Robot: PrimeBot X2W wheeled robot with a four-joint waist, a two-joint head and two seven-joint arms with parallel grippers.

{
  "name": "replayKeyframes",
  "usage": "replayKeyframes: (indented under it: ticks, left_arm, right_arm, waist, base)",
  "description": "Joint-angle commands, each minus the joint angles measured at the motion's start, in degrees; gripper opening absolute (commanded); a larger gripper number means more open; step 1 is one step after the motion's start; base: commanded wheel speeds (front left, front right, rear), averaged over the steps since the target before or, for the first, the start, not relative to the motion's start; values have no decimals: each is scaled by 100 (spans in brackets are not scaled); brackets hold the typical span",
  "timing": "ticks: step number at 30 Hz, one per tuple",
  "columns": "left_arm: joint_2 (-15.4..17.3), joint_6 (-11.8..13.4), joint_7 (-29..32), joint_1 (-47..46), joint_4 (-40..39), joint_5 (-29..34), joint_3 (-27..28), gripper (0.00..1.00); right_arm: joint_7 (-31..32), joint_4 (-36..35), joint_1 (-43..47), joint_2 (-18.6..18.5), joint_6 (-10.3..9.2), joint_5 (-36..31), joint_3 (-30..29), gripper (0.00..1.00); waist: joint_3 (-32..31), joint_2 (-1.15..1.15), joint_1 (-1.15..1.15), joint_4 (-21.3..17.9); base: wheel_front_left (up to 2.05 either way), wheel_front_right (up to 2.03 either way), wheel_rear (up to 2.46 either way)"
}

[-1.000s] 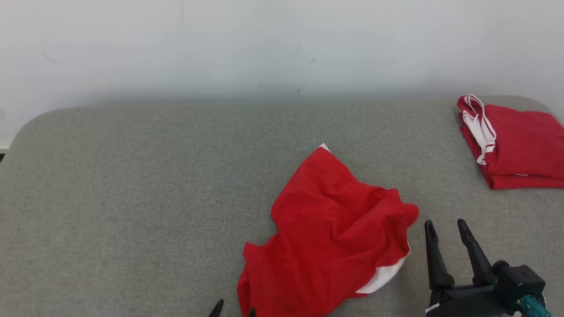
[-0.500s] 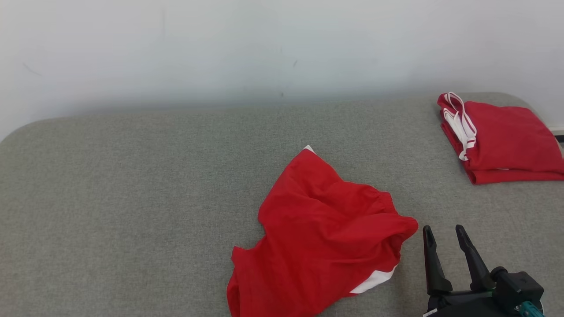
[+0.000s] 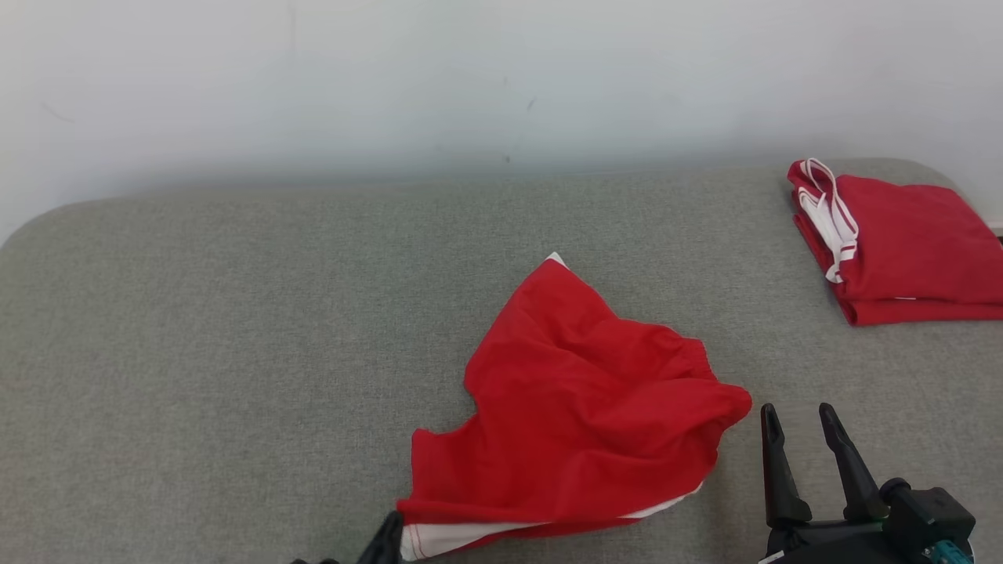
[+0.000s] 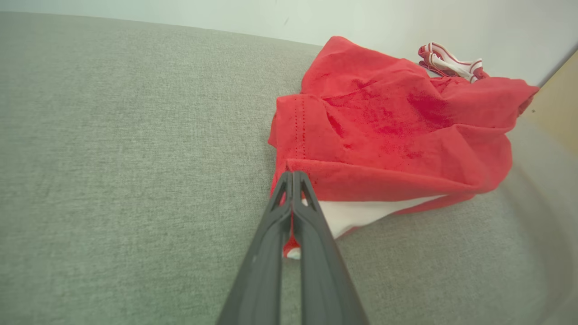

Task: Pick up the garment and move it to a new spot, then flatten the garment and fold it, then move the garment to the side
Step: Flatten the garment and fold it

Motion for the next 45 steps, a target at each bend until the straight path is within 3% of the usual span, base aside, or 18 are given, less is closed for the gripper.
replayKeyframes:
  ticks: [1, 15, 19, 20, 21, 22, 28, 34, 39, 45]
  left_arm:
    - [49, -4, -17, 26, -89, 36, 69, 0]
    - [342, 2, -17, 249, -835, 259, 1217, 0]
    - [325, 2, -17, 178, -608, 329, 1106, 0]
    - [325, 2, -17, 159, -549, 332, 1090, 5]
    - [309, 2, -17, 152, -506, 345, 1084, 76]
    - [274, 2, -17, 156, -482, 340, 1115, 100]
    - [122, 2, -17, 330, -697, 444, 1367, 100]
    - [-48, 1, -17, 489, -1123, 648, 1618, 100]
    - [-128, 1, -17, 509, -1215, 721, 1564, 100]
    - [-142, 1, -17, 453, -1183, 594, 1412, 100]
  right_arm:
    - [-25, -11, 26, 42, -16, -16, -5, 100]
    - [-26, 306, -57, -50, -16, 71, 167, 100]
    - [-25, 462, 5, -131, -16, 158, 253, 100]
    - [-26, 481, 4, -148, -16, 186, 284, 100]
    - [-25, 499, 9, -164, -16, 202, 316, 100]
    - [-25, 508, 14, -179, -16, 218, 353, 100]
    - [-25, 611, -41, -226, -16, 351, 525, 100]
    - [-19, 1065, -539, -539, -16, 588, 835, 100]
    - [531, 1883, -1338, -961, -16, 982, 1071, 100]
    - [1286, 2581, -1785, -1169, -16, 1558, 1503, 100]
  waist:
    - [27, 0, 0, 42]
    - [143, 0, 0, 49]
    - [142, 0, 0, 54]
    - [139, 0, 0, 56]
    - [133, 0, 0, 59]
    - [126, 0, 0, 64]
    - [95, 0, 0, 145]
    - [81, 0, 0, 283]
    - [22, 0, 0, 495]
    - [5, 0, 0, 709]
  base:
    - [0, 0, 0]
    - [0, 0, 0]
    - [0, 0, 0]
    - [0, 0, 0]
    - [0, 0, 0]
    - [0, 0, 0]
    - [0, 0, 0]
    - [0, 0, 0]
    - [0, 0, 0]
    - [0, 0, 0]
